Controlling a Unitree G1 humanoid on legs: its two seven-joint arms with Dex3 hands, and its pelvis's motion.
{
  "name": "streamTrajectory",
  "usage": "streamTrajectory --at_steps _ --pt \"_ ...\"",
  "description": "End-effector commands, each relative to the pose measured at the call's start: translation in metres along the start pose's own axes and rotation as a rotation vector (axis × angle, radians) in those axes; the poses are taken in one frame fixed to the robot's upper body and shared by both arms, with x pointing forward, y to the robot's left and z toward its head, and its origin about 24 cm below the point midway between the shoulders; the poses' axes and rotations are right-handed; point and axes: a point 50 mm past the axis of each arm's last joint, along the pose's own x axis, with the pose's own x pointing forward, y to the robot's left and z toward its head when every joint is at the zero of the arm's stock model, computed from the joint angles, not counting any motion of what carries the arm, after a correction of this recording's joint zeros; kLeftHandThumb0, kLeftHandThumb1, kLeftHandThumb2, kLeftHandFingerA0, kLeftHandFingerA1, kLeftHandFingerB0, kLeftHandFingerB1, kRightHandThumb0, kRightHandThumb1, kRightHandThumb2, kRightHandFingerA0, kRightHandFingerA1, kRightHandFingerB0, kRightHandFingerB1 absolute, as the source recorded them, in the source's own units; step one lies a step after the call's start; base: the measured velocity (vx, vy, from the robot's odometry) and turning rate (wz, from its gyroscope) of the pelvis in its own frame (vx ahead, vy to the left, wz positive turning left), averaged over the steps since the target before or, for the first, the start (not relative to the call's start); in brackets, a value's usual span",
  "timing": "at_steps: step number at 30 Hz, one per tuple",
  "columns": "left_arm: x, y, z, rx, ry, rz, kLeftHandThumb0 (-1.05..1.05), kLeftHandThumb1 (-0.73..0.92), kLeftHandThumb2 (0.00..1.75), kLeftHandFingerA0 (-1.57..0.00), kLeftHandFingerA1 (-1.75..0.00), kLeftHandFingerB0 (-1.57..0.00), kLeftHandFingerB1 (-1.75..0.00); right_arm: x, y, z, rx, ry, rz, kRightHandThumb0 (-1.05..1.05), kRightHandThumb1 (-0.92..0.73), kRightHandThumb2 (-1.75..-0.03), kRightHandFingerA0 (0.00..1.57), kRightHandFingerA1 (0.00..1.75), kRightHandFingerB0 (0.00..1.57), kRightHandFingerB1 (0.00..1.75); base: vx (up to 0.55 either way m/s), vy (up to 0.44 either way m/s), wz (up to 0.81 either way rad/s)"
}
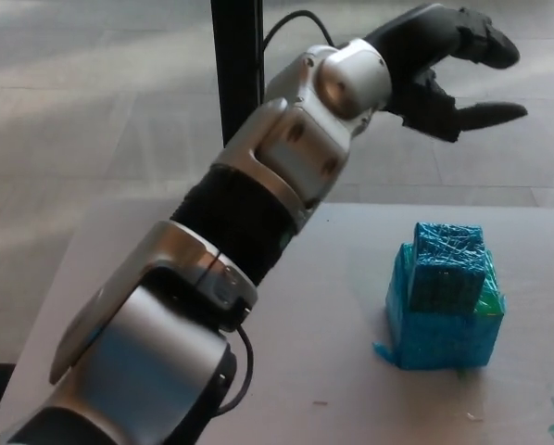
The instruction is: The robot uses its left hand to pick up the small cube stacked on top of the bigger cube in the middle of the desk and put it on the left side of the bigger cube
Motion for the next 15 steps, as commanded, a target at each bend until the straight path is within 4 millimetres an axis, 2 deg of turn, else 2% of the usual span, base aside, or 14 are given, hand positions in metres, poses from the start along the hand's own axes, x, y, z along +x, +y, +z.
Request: streamTrajectory --at_steps 1,2,3,4,5,6,7,8,9,11,13,14,15 --pt "0.002 -0.014 -0.002 0.108 0.052 -0.093 -0.94 0.53 1.0 -0.62 -1.13 -0.15 -0.44 -0.001 -0.009 0.003 -0.016 -0.002 -0.013 -0.72 -0.51 -0.63 0.7 0.86 0.63 0.66 0.0 0.0 0.0" --pt "0.003 -0.015 -0.003 0.185 0.085 -0.132 -1.01 0.72 0.63 -0.35 -0.83 -0.2 -0.31 -0.002 -0.01 0.002 -0.01 0.003 -0.015 -0.7 -0.51 -0.63 0.7 0.85 0.62 0.65 0.0 0.0 0.0" --pt "0.003 -0.015 -0.003 0.244 0.114 -0.147 -1.01 0.56 1.01 -0.1 -0.57 -0.09 -0.36 -0.002 -0.011 0.003 -0.023 0.006 -0.012 -0.71 -0.52 -0.63 0.69 0.86 0.61 0.66 0.0 0.0 0.0" --pt "0.003 -0.015 -0.004 0.256 0.137 -0.153 -1.05 0.66 0.62 -0.02 -0.42 -0.16 -0.29 -0.002 -0.012 0.003 -0.023 0.007 -0.013 -0.7 -0.51 -0.63 0.7 0.86 0.61 0.67 0.0 0.0 0.0" --pt "0.003 -0.015 -0.004 0.258 0.14 -0.155 -1.05 0.66 0.62 -0.02 -0.42 -0.16 -0.29 -0.002 -0.012 0.004 -0.023 0.007 -0.013 -0.7 -0.51 -0.63 0.7 0.86 0.61 0.67 0.0 0.0 0.0" --pt "0.002 -0.014 -0.004 0.298 0.157 -0.154 -1.05 0.58 1.02 0.0 -0.08 -0.15 -0.3 -0.001 -0.013 0.006 -0.023 0.004 -0.017 -0.72 -0.36 -0.87 0.72 0.85 0.59 0.7 0.0 0.0 0.0" --pt "0.003 -0.015 -0.005 0.362 0.162 -0.144 -1.05 0.58 1.01 0.0 -0.03 -0.16 -0.28 -0.001 -0.014 0.006 -0.021 0.004 -0.017 -0.72 -0.36 -0.87 0.71 0.84 0.59 0.7 0.0 0.0 0.0" --pt "0.003 -0.016 -0.006 0.419 0.159 -0.134 -1.05 0.45 0.85 0.0 -0.08 -0.14 -0.31 0.0 -0.014 0.007 -0.02 0.007 -0.023 -0.72 -0.36 -0.86 0.73 0.85 0.6 0.7 0.0 0.0 0.0" --pt "0.003 -0.017 -0.007 0.472 0.159 -0.129 -1.04 0.58 1.02 0.0 0.0 -0.16 -0.22 0.0 -0.014 0.008 -0.021 0.004 -0.025 -0.69 -0.49 -0.65 0.71 0.87 0.63 0.67 0.0 0.0 0.0" --pt "0.003 -0.02 -0.008 0.529 0.165 -0.126 -0.97 0.53 0.99 0.0 -0.03 -0.12 -0.18 0.0 -0.016 0.01 -0.029 0.003 -0.022 -0.68 -0.5 -0.65 0.7 0.86 0.62 0.67 0.0 0.0 0.0" --pt "0.003 -0.023 -0.009 0.557 0.168 -0.13 -0.99 0.58 1.02 0.0 0.0 -0.12 -0.13 0.0 -0.016 0.01 -0.037 0.004 -0.024 -0.69 -0.5 -0.65 0.71 0.85 0.63 0.66 0.0 0.0 0.0" --pt "0.003 -0.023 -0.009 0.569 0.17 -0.133 -1.05 0.58 0.6 0.0 0.0 -0.03 -0.33 0.0 -0.016 0.01 -0.037 0.005 -0.023 -0.7 -0.5 -0.65 0.71 0.85 0.63 0.66 0.0 0.0 0.0" --pt "0.003 -0.027 -0.008 0.621 0.17 -0.142 -0.97 0.52 1.02 0.0 -0.05 -0.06 -0.14 0.0 -0.016 0.01 -0.042 0.005 -0.022 -0.69 -0.51 -0.65 0.73 0.86 0.62 0.66 0.0 0.0 0.0"
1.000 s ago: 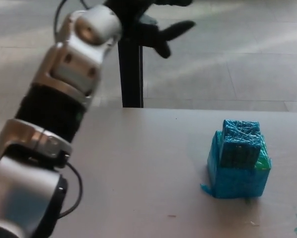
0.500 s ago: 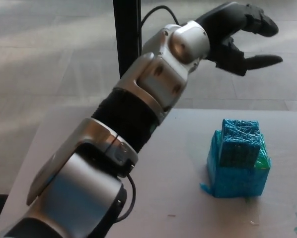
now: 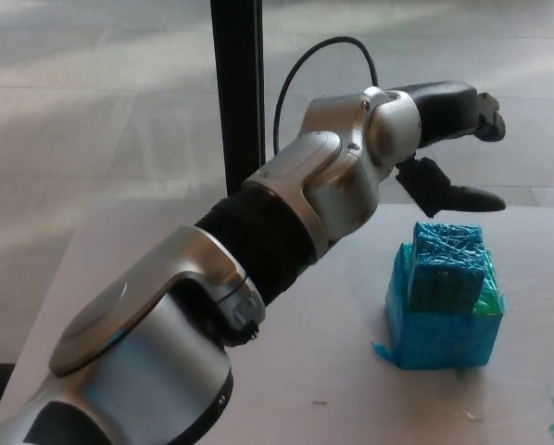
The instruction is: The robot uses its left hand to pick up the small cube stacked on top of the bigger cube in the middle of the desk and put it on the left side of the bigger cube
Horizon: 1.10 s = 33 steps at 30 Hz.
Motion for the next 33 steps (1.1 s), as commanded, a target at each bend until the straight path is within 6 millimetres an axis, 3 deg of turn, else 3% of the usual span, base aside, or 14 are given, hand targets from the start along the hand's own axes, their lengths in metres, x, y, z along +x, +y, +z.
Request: streamTrajectory --at_steps 1,3,4,5,7,9,12,13,14,15,16,18,19,33 --pt "-0.001 -0.002 0.006 0.282 0.035 0.001 -1.04 0.61 1.05 0.0 0.0 -0.12 -0.03 -0.004 -0.013 0.0 -0.042 0.02 -0.02 -0.71 -0.51 -0.65 0.72 0.86 0.61 0.67 0.0 0.0 0.0" --pt "-0.001 -0.004 0.007 0.326 0.045 -0.014 -1.04 0.61 1.05 0.0 0.0 -0.12 -0.03 -0.004 -0.015 0.0 -0.045 0.014 -0.02 -0.71 -0.51 -0.65 0.72 0.86 0.61 0.67 0.0 0.0 0.0" --pt "-0.001 -0.005 0.008 0.341 0.042 -0.016 -1.05 0.58 0.6 0.0 0.0 -0.02 -0.35 -0.004 -0.015 0.001 -0.04 0.014 -0.022 -0.71 -0.5 -0.66 0.71 0.86 0.62 0.68 0.0 0.0 0.0" --pt "-0.001 -0.008 0.009 0.359 0.038 -0.022 -0.96 0.54 1.01 0.0 -0.08 -0.04 -0.17 -0.004 -0.016 0.002 -0.04 0.016 -0.026 -0.71 -0.51 -0.65 0.73 0.84 0.63 0.66 0.0 0.0 0.0" --pt "-0.001 -0.01 0.01 0.357 0.039 -0.029 -1.05 0.57 0.6 0.0 0.0 -0.03 -0.34 -0.004 -0.017 0.003 -0.056 0.016 -0.031 -0.74 -0.37 -0.88 0.72 0.84 0.59 0.7 0.0 0.0 0.0" --pt "0.0 -0.016 0.012 0.36 0.029 -0.037 -0.96 0.53 1.02 0.0 -0.05 -0.1 -0.21 -0.003 -0.018 0.004 -0.055 0.024 -0.033 -0.73 -0.53 -0.63 0.72 0.85 0.62 0.64 0.0 0.0 0.0" --pt "0.001 -0.02 0.013 0.361 0.025 -0.043 -0.97 0.55 1.03 0.0 -0.03 -0.1 -0.22 -0.003 -0.02 0.005 -0.056 0.024 -0.038 -0.72 -0.53 -0.63 0.74 0.85 0.62 0.65 0.0 0.0 0.0" --pt "0.002 -0.025 0.015 0.304 0.006 -0.06 -1.05 0.55 0.6 0.0 -0.05 -0.07 -0.36 -0.004 -0.021 0.007 -0.067 0.015 -0.034 -0.71 -0.53 -0.64 0.73 0.85 0.61 0.66 0.0 0.0 0.0" --pt "0.003 -0.029 0.017 0.257 -0.003 -0.071 -1.05 0.56 0.59 0.0 -0.03 -0.07 -0.36 -0.003 -0.022 0.008 -0.059 0.018 -0.037 -0.72 -0.53 -0.63 0.72 0.85 0.61 0.65 0.0 0.0 0.0" --pt "0.003 -0.029 0.017 0.251 -0.003 -0.071 -1.05 0.56 0.59 0.0 -0.03 -0.07 -0.36 -0.003 -0.022 0.008 -0.059 0.017 -0.037 -0.72 -0.53 -0.63 0.72 0.85 0.61 0.65 0.0 0.0 0.0" --pt "0.004 -0.032 0.019 0.225 -0.002 -0.094 -0.94 0.52 1.02 0.0 -0.1 -0.11 -0.2 -0.003 -0.022 0.008 -0.06 0.018 -0.037 -0.71 -0.53 -0.62 0.73 0.84 0.62 0.64 0.0 0.0 0.0" --pt "0.005 -0.033 0.019 0.204 0.002 -0.107 -1.05 0.6 0.62 0.0 -0.11 0.0 -0.37 -0.002 -0.022 0.01 -0.062 0.014 -0.037 -0.74 -0.53 -0.61 0.72 0.84 0.62 0.64 0.0 0.0 0.0" --pt "0.006 -0.037 0.021 0.184 0.002 -0.119 -0.96 0.53 1.03 0.0 -0.1 -0.05 -0.13 -0.002 -0.022 0.01 -0.077 0.014 -0.041 -0.73 -0.55 -0.58 0.76 0.81 0.64 0.59 0.0 0.0 0.0" --pt "0.01 -0.061 -0.005 0.27 0.121 -0.228 -0.92 0.49 0.99 0.0 -0.22 0.0 0.0 0.0 -0.027 0.025 -0.054 -0.024 -0.033 -0.74 -0.46 -0.69 0.75 0.97 0.65 0.73 0.0 0.0 0.0"
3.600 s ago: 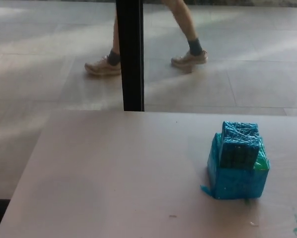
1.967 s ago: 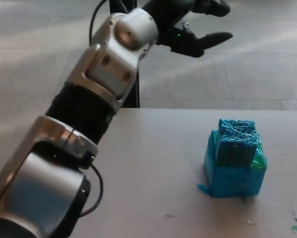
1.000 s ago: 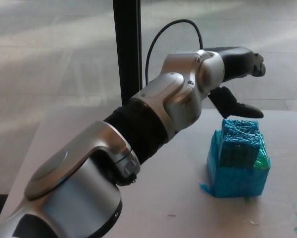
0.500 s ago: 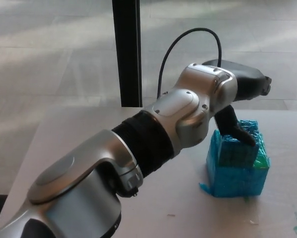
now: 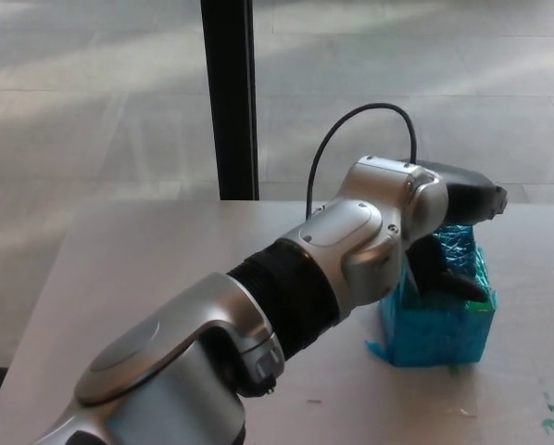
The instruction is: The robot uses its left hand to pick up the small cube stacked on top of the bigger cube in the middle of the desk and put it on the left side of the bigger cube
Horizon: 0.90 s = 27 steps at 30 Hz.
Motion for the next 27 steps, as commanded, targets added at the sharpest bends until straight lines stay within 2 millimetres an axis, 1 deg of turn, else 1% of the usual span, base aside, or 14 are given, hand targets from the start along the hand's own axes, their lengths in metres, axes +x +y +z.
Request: streamTrajectory --at_steps 1,3,4,6,7,8,9,10,11,12,18,19,25,27 --pt "0.005 -0.015 -0.016 0.067 0.108 -0.084 -0.86 0.45 0.98 0.0 -0.22 0.0 -0.02 -0.001 -0.013 0.012 0.023 -0.037 -0.025 -0.74 -0.45 -0.69 0.76 0.97 0.67 0.73 0.0 0.0 0.0" --pt "0.006 -0.021 -0.017 0.155 0.123 -0.115 -0.84 0.4 0.97 0.0 -0.32 0.0 -0.06 -0.001 -0.011 0.013 -0.008 -0.063 -0.011 -0.7 -0.38 -1.0 0.79 0.94 0.64 0.76 0.0 0.0 0.0" --pt "0.007 -0.024 -0.017 0.178 0.139 -0.129 -1.05 0.58 0.59 0.0 -0.28 0.0 -0.19 -0.001 -0.011 0.012 -0.01 -0.056 -0.008 -0.77 -0.46 -0.72 0.78 1.0 0.63 0.74 0.0 0.0 0.0" --pt "0.008 -0.028 -0.02 0.231 0.146 -0.145 -1.05 0.57 0.59 0.0 -0.25 0.0 -0.2 0.0 -0.012 0.012 0.014 -0.035 -0.025 -0.78 -0.46 -0.7 0.83 1.0 0.65 0.74 0.0 0.0 0.0" --pt "0.009 -0.033 -0.025 0.283 0.157 -0.145 -0.85 0.42 0.95 0.0 -0.28 0.0 -0.06 -0.001 -0.013 0.013 0.0 -0.055 -0.02 -0.76 -0.47 -0.69 0.82 1.0 0.65 0.74 0.0 0.0 0.0" --pt "0.009 -0.035 -0.027 0.289 0.163 -0.146 -1.01 0.55 0.58 0.0 -0.29 0.0 -0.31 -0.001 -0.013 0.014 0.001 -0.055 -0.02 -0.75 -0.46 -0.7 0.82 1.0 0.65 0.74 0.0 0.0 0.0" --pt "0.008 -0.035 -0.027 0.314 0.166 -0.154 -1.0 0.56 0.58 0.0 -0.34 0.0 -0.31 -0.001 -0.014 0.014 0.002 -0.055 -0.021 -0.74 -0.47 -0.7 0.8 0.98 0.65 0.72 0.0 0.0 0.0" --pt "0.008 -0.035 -0.027 0.325 0.168 -0.154 -0.8 0.4 0.92 -0.01 -0.36 -0.03 -0.17 -0.001 -0.015 0.014 0.001 -0.054 -0.024 -0.74 -0.47 -0.7 0.8 0.98 0.65 0.72 0.0 0.0 0.0" --pt "0.008 -0.035 -0.028 0.327 0.169 -0.153 -0.8 0.4 0.92 -0.01 -0.36 -0.03 -0.17 -0.001 -0.015 0.015 0.001 -0.053 -0.025 -0.74 -0.47 -0.7 0.8 0.98 0.65 0.72 0.0 0.0 0.0" --pt "0.008 -0.037 -0.027 0.287 0.141 -0.124 -0.87 0.42 0.83 -0.13 -0.62 -0.08 -0.23 -0.001 -0.015 0.016 -0.009 -0.061 -0.034 -0.72 -0.47 -0.72 0.8 0.98 0.65 0.72 0.0 0.0 0.0" --pt "0.009 -0.052 -0.021 0.138 -0.014 0.034 -0.53 0.52 0.56 -0.74 -1.04 -0.25 -0.37 0.0 -0.013 0.015 0.021 -0.07 -0.031 -0.7 -0.42 -0.77 0.79 1.0 0.64 0.76 0.0 0.0 0.0" --pt "0.009 -0.058 -0.018 0.049 -0.084 0.133 -0.31 0.69 0.65 -0.72 -1.46 -0.35 -0.41 -0.001 -0.013 0.017 0.004 -0.076 -0.037 -0.73 -0.43 -0.79 0.82 1.02 0.64 0.79 0.0 0.0 0.0" --pt "0.009 -0.059 -0.014 -0.161 -0.192 0.279 -0.22 0.76 0.68 -0.7 -0.99 -0.49 -0.5 0.001 -0.015 0.017 0.004 -0.06 -0.052 -0.66 -0.45 -0.78 0.84 0.97 0.67 0.73 0.0 0.0 0.0" --pt "0.008 -0.06 -0.014 -0.212 -0.216 0.326 -0.22 0.82 0.68 -0.73 -1.17 -0.53 -0.52 0.001 -0.015 0.018 -0.008 -0.056 -0.052 -0.71 -0.46 -0.77 0.85 0.99 0.67 0.77 0.0 0.0 0.0"
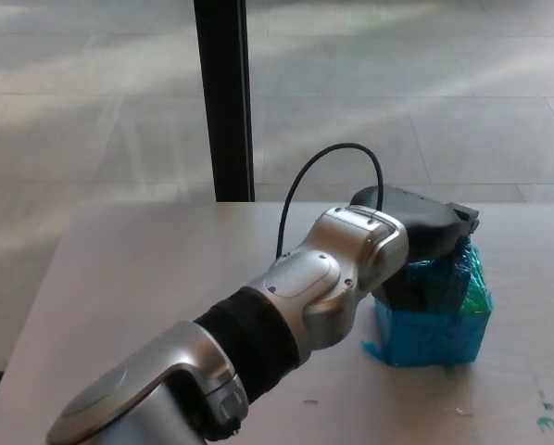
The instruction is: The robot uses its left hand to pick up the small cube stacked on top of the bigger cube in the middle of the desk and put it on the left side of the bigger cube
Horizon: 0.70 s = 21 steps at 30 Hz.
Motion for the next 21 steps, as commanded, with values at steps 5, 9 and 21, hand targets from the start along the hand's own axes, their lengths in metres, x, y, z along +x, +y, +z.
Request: streamTrajectory --at_steps 5,9,21 --pt "-0.001 -0.025 -0.001 -0.313 -0.146 0.242 -0.18 0.74 0.69 -0.74 -0.99 -0.67 -0.57 -0.001 -0.015 0.016 -0.04 -0.057 -0.057 -0.71 -0.49 -0.77 0.78 0.97 0.62 0.75 0.0 0.0 0.0" --pt "-0.001 -0.026 -0.006 -0.323 -0.148 0.27 -0.16 0.74 0.81 -0.77 -1.54 -0.78 -1.34 0.0 -0.016 0.018 -0.012 -0.06 -0.05 -0.67 -0.48 -0.79 0.8 0.98 0.66 0.74 0.0 0.0 0.0" --pt "0.004 -0.029 -0.01 -0.233 -0.082 0.211 -0.14 0.59 0.72 -0.82 -1.66 -0.73 -1.11 0.0 -0.017 0.016 0.002 -0.052 -0.07 -0.58 -0.46 -0.89 0.87 0.97 0.74 0.72 0.0 0.0 0.0"
